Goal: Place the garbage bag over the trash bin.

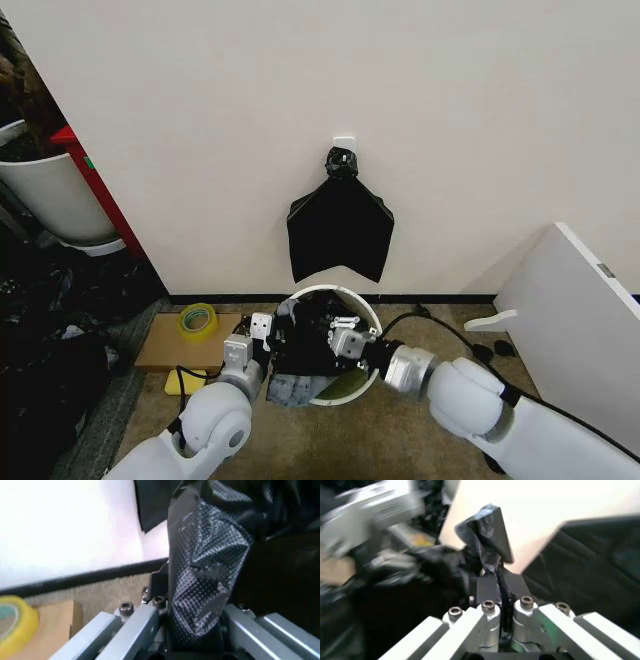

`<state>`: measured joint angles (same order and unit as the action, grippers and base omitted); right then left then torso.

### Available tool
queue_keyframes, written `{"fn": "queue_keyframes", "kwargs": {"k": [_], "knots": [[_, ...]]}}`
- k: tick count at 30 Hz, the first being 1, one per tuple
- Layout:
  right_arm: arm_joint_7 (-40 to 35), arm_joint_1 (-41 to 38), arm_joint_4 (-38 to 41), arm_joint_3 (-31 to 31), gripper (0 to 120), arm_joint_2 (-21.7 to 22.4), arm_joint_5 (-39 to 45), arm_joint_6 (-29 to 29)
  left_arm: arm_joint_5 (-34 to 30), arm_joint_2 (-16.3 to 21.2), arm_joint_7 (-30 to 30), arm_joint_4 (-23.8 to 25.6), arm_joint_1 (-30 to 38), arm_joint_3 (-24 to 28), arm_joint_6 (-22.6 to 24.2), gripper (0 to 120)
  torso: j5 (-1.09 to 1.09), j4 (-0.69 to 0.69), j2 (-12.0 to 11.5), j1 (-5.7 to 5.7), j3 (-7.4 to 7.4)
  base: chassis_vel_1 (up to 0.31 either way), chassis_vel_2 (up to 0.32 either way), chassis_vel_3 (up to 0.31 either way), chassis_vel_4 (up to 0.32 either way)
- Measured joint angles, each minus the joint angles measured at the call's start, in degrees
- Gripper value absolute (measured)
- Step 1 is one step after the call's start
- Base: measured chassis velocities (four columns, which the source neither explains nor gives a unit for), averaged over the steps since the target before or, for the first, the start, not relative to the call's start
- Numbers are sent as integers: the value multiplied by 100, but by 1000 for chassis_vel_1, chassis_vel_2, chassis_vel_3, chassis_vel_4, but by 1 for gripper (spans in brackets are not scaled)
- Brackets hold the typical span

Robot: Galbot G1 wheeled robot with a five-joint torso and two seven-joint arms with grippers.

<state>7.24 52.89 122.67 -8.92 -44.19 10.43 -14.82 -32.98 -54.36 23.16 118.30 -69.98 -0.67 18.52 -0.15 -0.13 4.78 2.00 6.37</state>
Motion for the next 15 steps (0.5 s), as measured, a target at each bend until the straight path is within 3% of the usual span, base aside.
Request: {"fn": "queue_keyframes", "kwargs": {"k": [7, 8, 10, 13, 15], "knots": [[-405, -248, -88, 357, 0, 45, 1219, -442, 698, 187, -715, -20, -282, -204, -553, 1, 0, 0, 0, 0, 0, 0, 0, 0, 0], [-514, -454, -258, 412, 0, 99, 1810, -632, 1109, 265, -1158, -42, -398, -285, -1008, 1, 0, 0, 0, 0, 0, 0, 0, 0, 0], [-545, -491, -302, 413, 0, 106, 1930, -679, 1232, 274, -1291, -64, -416, -302, -1220, 1, 1, 1, 0, 0, 0, 0, 0, 0, 0], [-561, -502, -415, 422, 0, 150, 2061, -849, 1727, 241, -1641, -184, -486, -406, -1937, 1, 0, -1, 0, 0, 0, 0, 0, 0, 0], [-564, -478, -450, 445, 0, 156, 2061, -870, 1789, 244, -1683, -200, -514, -430, -2020, 1, 1, 0, 0, 0, 0, 0, 0, 0, 0]]}}
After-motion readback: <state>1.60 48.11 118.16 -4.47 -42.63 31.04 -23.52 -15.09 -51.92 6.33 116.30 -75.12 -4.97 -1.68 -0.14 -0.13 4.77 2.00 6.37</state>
